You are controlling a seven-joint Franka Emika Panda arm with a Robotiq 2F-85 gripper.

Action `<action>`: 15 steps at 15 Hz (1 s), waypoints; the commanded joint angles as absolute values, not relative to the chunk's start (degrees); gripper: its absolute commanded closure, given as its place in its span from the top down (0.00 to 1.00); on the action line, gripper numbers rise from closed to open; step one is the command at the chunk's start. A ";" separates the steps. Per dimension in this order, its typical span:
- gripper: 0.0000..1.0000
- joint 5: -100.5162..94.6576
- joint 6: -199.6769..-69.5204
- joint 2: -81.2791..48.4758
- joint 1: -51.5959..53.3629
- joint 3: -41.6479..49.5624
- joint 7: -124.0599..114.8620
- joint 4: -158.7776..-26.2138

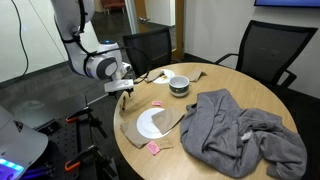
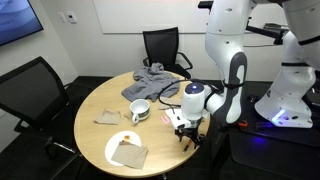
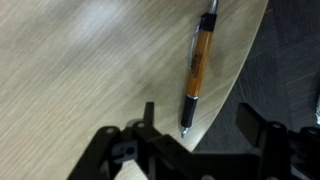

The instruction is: Pick up the pen and put it in the cup

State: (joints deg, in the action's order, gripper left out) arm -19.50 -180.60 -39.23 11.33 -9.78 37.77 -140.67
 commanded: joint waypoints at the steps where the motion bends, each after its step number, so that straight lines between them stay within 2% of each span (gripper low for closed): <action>1: 0.75 -21.17 -183.38 -40.21 12.32 -8.69 34.77 -140.50; 6: 0.69 -21.36 -184.05 -41.28 12.18 -8.71 34.06 -139.96; 8: 0.57 -21.37 -183.90 -41.70 11.99 -8.83 34.09 -139.51; 9: 0.45 -21.39 -183.82 -41.95 11.93 -8.86 34.13 -139.28; 13: 0.10 -21.38 -183.67 -42.63 12.14 -8.76 34.03 -138.64; 15: 0.00 -21.35 -183.69 -42.69 12.40 -8.58 33.91 -138.51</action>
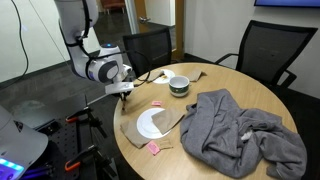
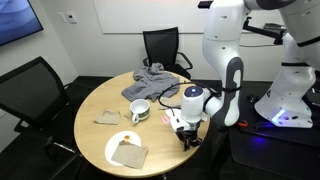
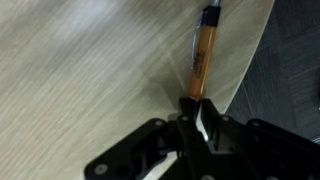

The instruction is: Pick up the pen and put it in the cup

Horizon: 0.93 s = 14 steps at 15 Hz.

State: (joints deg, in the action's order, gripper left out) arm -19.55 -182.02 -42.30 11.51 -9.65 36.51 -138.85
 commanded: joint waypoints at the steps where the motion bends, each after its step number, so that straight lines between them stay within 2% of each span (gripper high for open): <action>1: 0.00 -21.35 -183.64 -42.60 12.56 -8.51 33.84 -138.50; 2: 0.03 -21.36 -183.62 -42.50 12.63 -8.49 33.81 -138.55; 14: 0.03 -21.19 -180.91 -34.43 16.41 -6.99 30.71 -139.63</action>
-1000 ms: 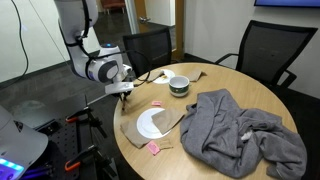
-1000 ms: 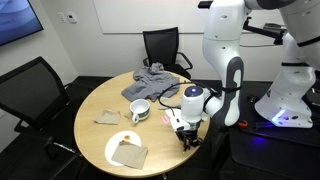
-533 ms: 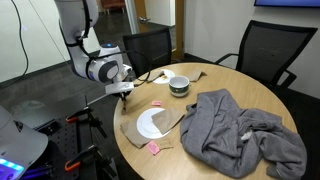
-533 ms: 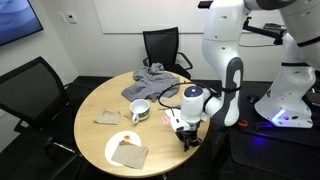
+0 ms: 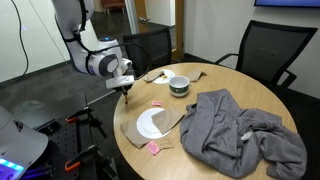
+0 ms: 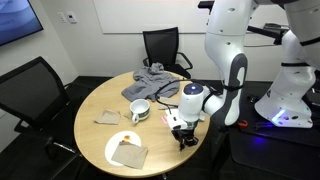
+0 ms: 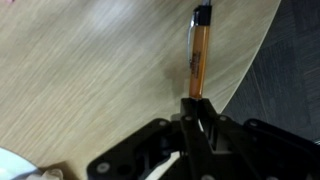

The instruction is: Pick up the pen and put it in the cup

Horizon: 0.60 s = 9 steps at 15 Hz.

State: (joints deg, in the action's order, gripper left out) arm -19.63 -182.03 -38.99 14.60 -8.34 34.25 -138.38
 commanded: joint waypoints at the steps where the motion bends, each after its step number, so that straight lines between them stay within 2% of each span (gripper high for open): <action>1: 0.03 -20.86 -180.74 -33.44 16.98 -6.71 29.66 -139.37; 9: 0.03 -19.04 -171.76 -26.62 17.01 -7.87 20.00 -136.11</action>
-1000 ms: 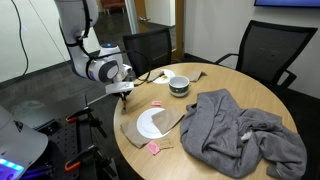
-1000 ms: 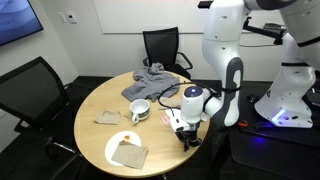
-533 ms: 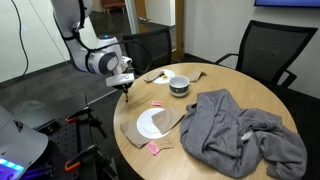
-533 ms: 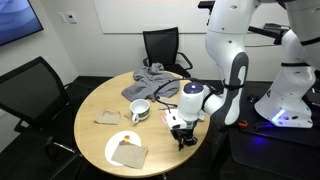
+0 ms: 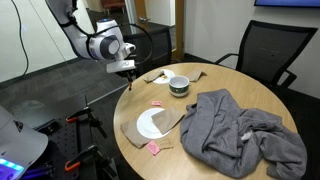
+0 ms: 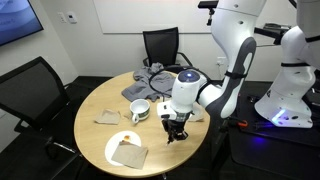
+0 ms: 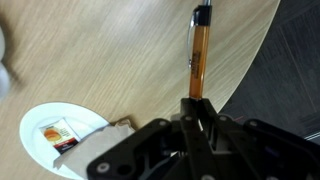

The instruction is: Pick up the pen and put it in the cup

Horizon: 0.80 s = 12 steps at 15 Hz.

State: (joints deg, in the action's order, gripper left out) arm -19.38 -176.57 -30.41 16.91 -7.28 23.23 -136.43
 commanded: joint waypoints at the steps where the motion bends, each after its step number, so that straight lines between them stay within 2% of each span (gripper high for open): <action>1: 0.03 -19.11 -170.39 -25.65 16.81 -8.06 19.47 -135.77; 12: 0.03 -14.00 -154.21 -16.61 11.35 -13.19 21.97 -128.90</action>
